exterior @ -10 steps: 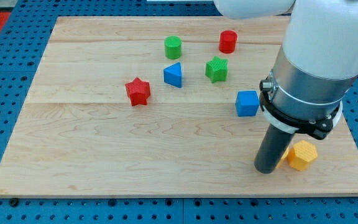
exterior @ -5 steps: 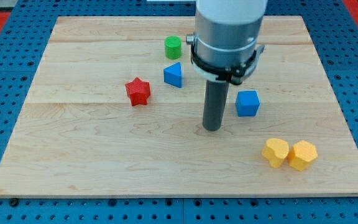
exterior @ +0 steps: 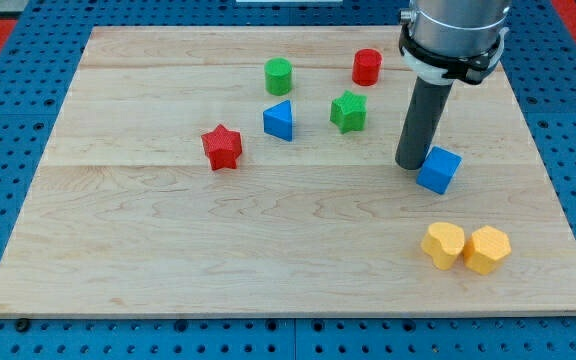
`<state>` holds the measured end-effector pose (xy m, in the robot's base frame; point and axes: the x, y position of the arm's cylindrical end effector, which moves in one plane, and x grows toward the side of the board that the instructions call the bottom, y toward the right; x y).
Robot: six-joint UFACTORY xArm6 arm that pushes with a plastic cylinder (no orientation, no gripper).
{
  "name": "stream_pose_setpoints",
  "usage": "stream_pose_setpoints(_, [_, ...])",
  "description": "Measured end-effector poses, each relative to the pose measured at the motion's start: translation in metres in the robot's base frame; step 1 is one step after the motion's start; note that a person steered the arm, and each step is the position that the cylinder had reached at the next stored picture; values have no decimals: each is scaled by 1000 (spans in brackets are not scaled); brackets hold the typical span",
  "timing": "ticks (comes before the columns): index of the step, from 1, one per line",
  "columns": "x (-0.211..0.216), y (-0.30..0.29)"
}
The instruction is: Push blue cube closer to the yellow hexagon
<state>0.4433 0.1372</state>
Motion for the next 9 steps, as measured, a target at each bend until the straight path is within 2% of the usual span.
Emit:
stream_pose_setpoints(1, [0,29])
stream_pose_setpoints(5, [-2,74])
stream_pose_setpoints(9, [36,75])
